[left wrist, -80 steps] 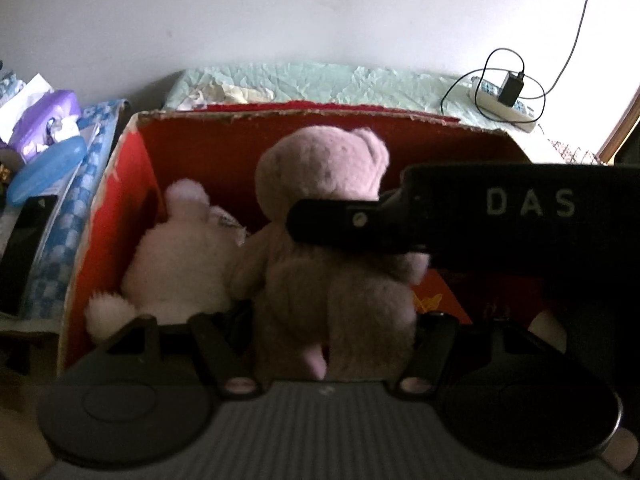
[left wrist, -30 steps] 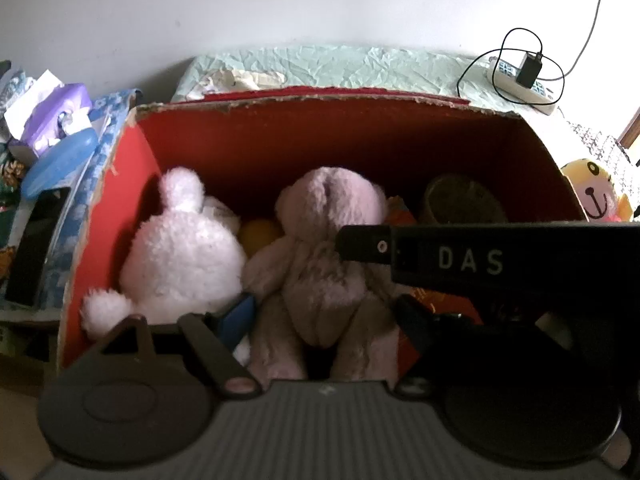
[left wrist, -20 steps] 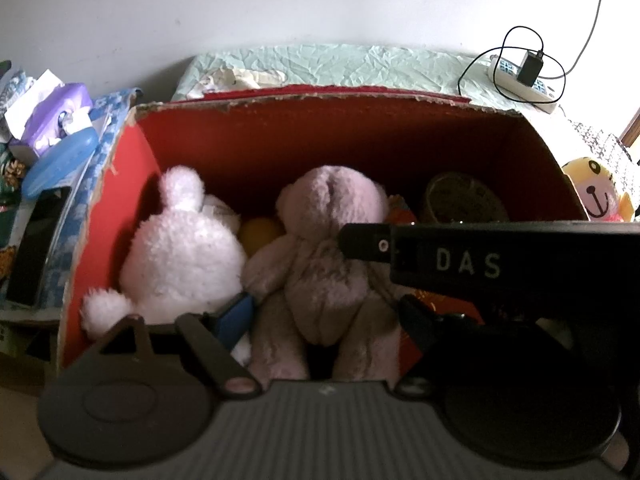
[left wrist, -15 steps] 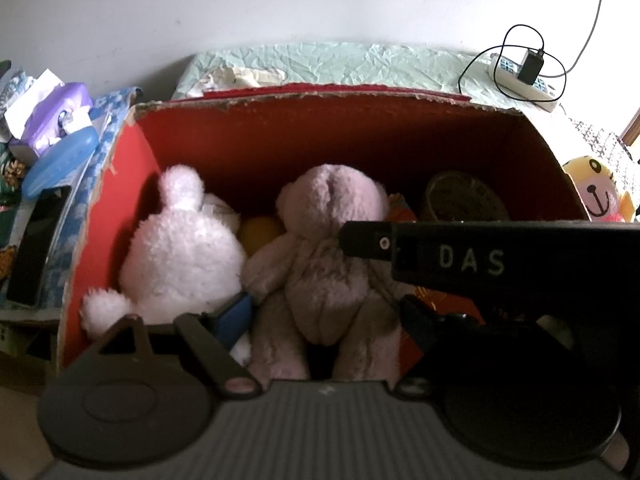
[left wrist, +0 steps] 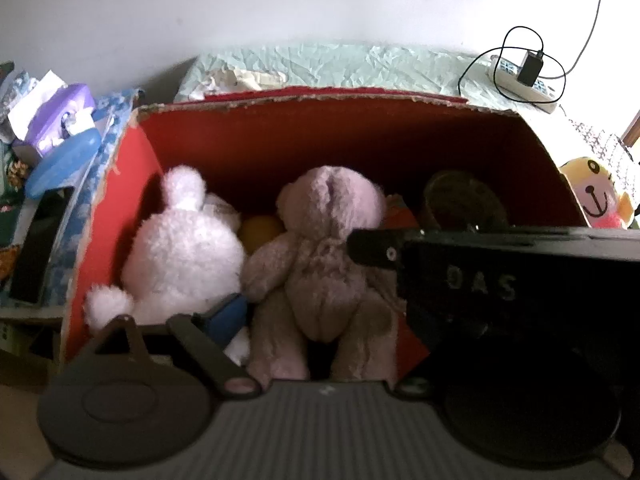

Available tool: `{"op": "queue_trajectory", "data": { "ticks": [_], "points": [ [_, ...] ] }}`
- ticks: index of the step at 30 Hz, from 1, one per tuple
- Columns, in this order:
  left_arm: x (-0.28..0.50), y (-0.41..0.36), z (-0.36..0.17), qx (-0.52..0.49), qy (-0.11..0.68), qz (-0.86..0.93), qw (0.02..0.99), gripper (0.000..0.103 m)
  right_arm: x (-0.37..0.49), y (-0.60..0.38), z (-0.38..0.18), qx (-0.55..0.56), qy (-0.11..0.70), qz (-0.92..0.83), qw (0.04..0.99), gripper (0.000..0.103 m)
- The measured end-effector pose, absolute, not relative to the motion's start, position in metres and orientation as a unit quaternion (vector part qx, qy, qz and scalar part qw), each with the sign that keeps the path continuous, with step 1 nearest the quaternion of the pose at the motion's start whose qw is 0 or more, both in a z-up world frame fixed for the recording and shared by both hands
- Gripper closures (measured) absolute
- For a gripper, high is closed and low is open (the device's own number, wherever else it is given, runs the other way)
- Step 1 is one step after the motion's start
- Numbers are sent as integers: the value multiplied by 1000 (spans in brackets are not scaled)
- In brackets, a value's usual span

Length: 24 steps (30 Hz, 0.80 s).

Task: Organize objects
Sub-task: 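Lower the teddy into the box beside the bunny and open the right gripper, then move the right gripper back to the yellow tiger plush in the pile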

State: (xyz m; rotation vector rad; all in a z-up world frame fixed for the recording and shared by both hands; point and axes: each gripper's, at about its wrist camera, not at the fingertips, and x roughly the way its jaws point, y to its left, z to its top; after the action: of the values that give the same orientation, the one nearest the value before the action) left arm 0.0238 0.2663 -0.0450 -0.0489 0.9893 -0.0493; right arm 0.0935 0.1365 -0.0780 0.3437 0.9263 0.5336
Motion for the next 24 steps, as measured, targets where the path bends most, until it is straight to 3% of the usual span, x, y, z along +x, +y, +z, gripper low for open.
{"op": "queue_trajectory", "data": {
  "ticks": [13, 24],
  "points": [
    [-9, 260, -11, -4, 426, -5, 905, 10, 58, 110, -60, 209, 378, 270, 861, 71],
    [-33, 211, 21, -2, 387, -43, 921, 11, 33, 52, -42, 250, 307, 266, 879, 71]
  ]
}}
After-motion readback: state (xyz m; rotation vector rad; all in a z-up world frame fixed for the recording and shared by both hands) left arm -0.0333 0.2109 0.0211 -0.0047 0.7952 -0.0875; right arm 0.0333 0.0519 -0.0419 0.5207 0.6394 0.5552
